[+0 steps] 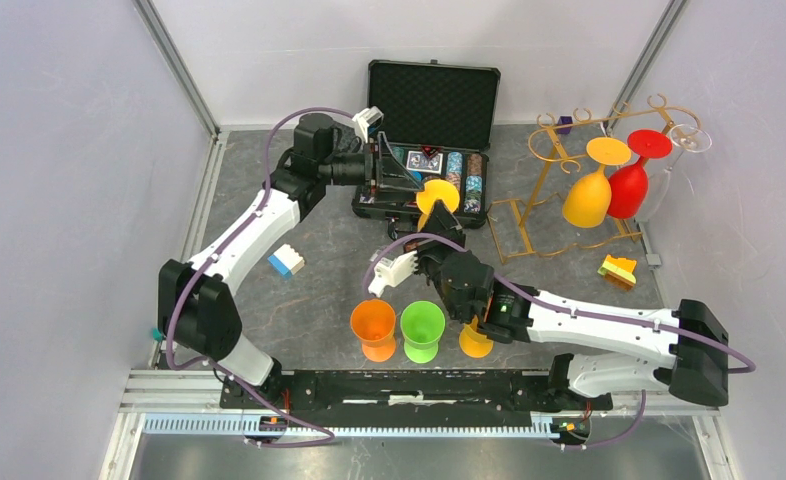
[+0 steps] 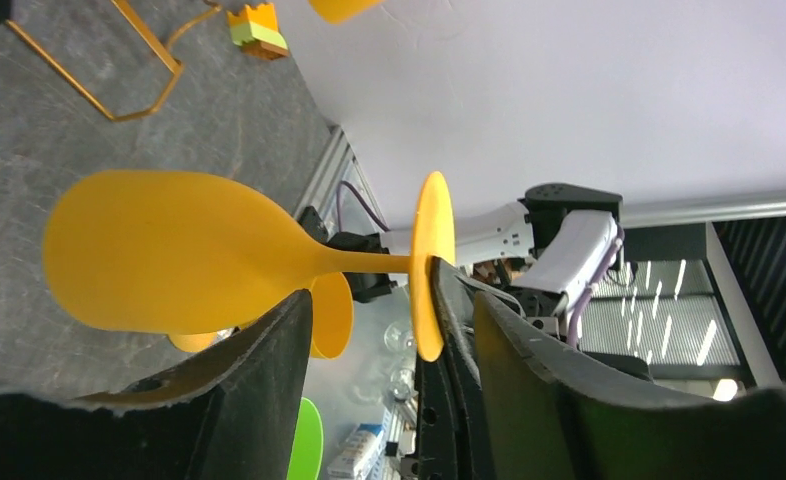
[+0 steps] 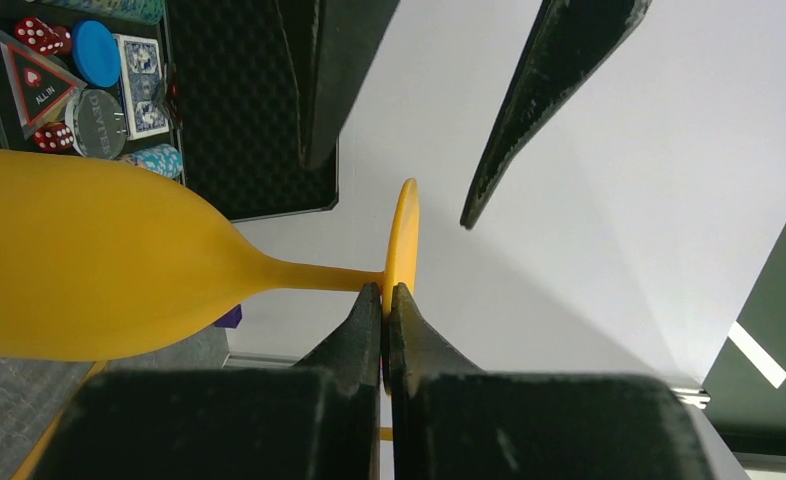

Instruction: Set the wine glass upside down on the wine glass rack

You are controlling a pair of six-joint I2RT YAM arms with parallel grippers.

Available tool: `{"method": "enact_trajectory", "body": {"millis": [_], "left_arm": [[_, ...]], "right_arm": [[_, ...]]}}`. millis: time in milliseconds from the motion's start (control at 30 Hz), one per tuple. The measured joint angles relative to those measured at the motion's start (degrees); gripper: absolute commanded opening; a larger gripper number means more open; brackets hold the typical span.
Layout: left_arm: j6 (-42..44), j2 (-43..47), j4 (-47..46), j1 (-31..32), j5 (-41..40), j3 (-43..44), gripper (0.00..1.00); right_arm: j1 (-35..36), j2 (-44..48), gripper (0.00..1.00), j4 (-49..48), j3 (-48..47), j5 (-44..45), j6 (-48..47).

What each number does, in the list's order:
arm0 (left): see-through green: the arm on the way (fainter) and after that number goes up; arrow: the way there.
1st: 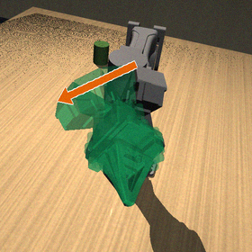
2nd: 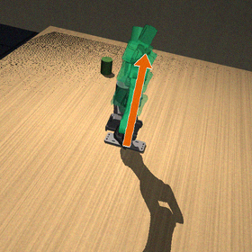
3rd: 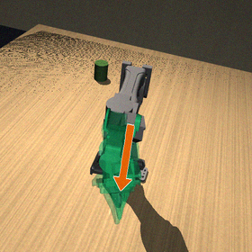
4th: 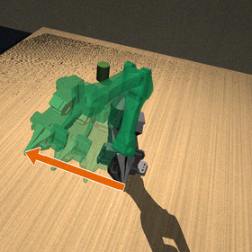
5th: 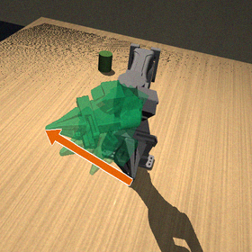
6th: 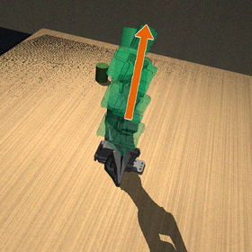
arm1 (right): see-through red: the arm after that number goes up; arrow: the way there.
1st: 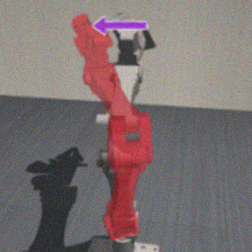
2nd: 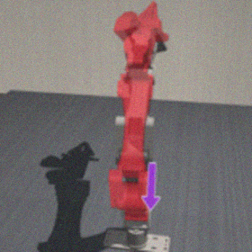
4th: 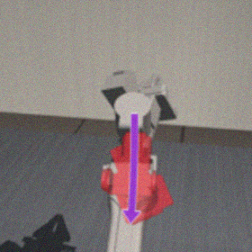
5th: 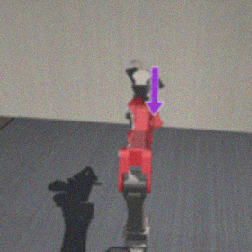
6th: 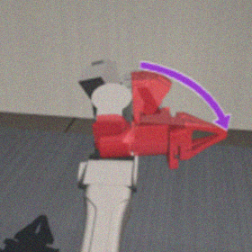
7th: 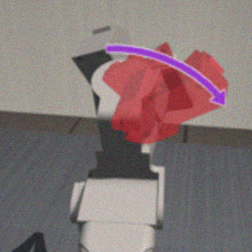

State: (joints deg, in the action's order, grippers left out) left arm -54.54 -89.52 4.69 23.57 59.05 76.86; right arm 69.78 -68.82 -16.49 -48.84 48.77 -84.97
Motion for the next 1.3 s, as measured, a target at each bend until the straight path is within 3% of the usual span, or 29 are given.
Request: {"method": "enact_trajectory", "body": {"millis": [233,333,400,500,567,633,700,867,1300], "left_arm": [[-0.72,-0.94,-0.63,2.01,2.54,0.24,0.33],[-0.9,-1.86,-0.59,2.73,3.08,0.35,0.1],[-1.2,-2.36,-0.66,3.19,3.69,0.46,0.02],[-1.42,-2.51,-1.01,3.26,4.15,0.81,0.02],[-1.44,-2.51,-0.98,3.3,4.13,0.9,0.02],[-1.42,-2.51,-0.96,3.32,4.2,0.9,0.02],[-1.31,-2.51,-0.94,3.48,4.02,0.98,0.02],[1.33,-2.62,2.71,3.52,2.75,1.9,0.02],[25.86,-3.72,32.7,3.52,-12.92,16.11,0.02]], "right_arm": [[0.46,-1.11,0.0,-0.66,0.0,0.02,-0.55],[0.61,-1.38,0.0,-0.66,0.0,0.33,-0.61],[0.66,-1.42,0.0,-0.35,0.0,0.55,-0.44],[0.74,-1.55,0.03,-0.17,0.0,0.85,-0.35],[0.87,-1.55,0.16,-0.2,0.0,1.11,-0.15],[1.07,-1.55,0.38,-0.09,0.0,1.4,0.55],[1.22,-1.55,0.54,0.44,0.0,1.77,1.86],[1.42,-2.19,0.81,6.58,-3.13,2.32,9.2],[0.7,-4.57,0.89,29.7,-16.31,-4.22,39.17]]}}
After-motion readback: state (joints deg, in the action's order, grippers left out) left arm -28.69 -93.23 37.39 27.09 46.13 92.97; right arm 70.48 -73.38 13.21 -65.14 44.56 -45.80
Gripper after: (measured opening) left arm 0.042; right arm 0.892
